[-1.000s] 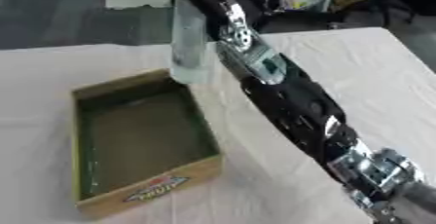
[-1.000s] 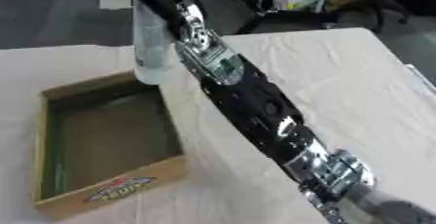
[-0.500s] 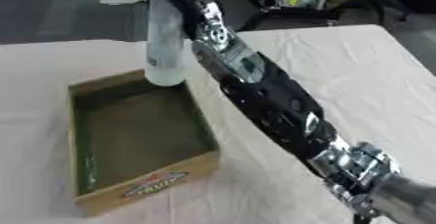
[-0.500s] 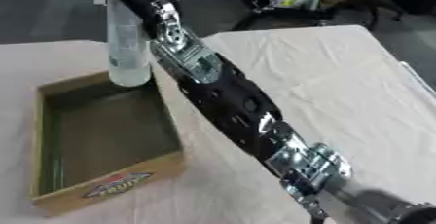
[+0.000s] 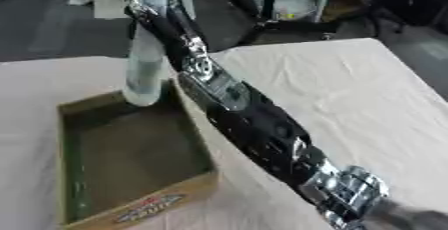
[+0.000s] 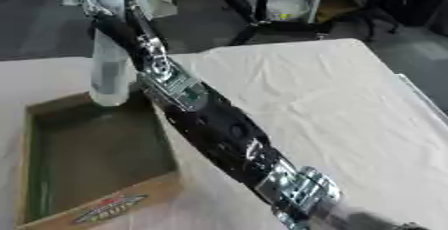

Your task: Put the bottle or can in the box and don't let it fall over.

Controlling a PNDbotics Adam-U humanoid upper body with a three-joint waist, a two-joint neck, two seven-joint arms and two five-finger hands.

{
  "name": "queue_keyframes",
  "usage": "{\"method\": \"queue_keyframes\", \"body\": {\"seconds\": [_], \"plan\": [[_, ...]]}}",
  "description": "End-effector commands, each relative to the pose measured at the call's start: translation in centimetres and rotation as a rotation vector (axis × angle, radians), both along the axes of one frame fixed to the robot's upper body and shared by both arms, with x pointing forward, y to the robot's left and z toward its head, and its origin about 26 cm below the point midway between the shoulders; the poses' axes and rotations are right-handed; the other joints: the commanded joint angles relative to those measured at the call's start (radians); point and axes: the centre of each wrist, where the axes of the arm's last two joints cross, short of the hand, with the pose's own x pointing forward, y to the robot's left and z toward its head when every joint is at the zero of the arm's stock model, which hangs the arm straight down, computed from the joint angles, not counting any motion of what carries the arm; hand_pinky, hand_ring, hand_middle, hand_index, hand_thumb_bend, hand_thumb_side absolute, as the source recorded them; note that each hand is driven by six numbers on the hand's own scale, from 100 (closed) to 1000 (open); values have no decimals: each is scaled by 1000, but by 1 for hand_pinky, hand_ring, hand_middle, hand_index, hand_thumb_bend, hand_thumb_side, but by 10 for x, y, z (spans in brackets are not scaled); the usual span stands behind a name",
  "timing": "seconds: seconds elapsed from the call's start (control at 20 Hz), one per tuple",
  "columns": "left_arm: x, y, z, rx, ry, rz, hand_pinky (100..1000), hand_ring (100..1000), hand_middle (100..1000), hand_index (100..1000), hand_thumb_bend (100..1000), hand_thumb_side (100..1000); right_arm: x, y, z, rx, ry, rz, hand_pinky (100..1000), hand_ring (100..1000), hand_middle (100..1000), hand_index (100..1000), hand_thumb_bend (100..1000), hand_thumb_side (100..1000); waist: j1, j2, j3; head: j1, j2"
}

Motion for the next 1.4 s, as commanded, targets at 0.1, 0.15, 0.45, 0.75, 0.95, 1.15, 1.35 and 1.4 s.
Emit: {"method": "queue_keyframes", "body": {"seconds": [0.1, 0.15, 0.45, 0.75, 0.95, 1.15, 1.35, 1.4], "plan": [[-2, 4, 9, 17, -44, 42, 1000, 889, 1000, 789, 160, 871, 3, 0, -3, -128, -39, 37, 615, 565, 689, 515, 100, 470, 5, -11, -4, 0, -18], [-2, 5, 9, 19, -46, 49, 1000, 892, 1000, 791, 161, 871, 3, -1, -6, -178, -39, 53, 667, 620, 749, 560, 100, 470, 6, -11, -6, 3, -18], [-3, 6, 9, 31, -64, 76, 1000, 921, 1000, 809, 178, 872, 6, -5, -18, -434, -19, 170, 892, 934, 1000, 877, 100, 470, 8, -13, -19, 12, -23], [-3, 7, 7, 39, -59, 83, 1000, 921, 1000, 808, 177, 874, 4, -8, -21, -616, 6, 247, 963, 1000, 1000, 995, 100, 470, 7, -16, -35, 24, -22], [-4, 8, 5, 48, -55, 86, 1000, 921, 1000, 808, 175, 875, 2, -10, -26, -729, 45, 311, 981, 1000, 1000, 1000, 100, 470, 7, -19, -50, 35, -18], [-4, 9, 4, 53, -52, 87, 1000, 920, 1000, 808, 175, 876, 0, -12, -29, -768, 84, 362, 990, 1000, 1000, 1000, 100, 470, 9, -23, -62, 47, -14], [-5, 10, 2, 60, -45, 87, 1000, 920, 1000, 809, 175, 876, -1, -14, -32, -758, 119, 396, 993, 1000, 1000, 1000, 100, 470, 11, -28, -75, 52, -9], [-5, 11, 2, 61, -45, 88, 1000, 920, 1000, 809, 175, 877, -1, -15, -32, -751, 126, 402, 994, 1000, 1000, 1000, 100, 470, 11, -28, -77, 54, -9]]}}
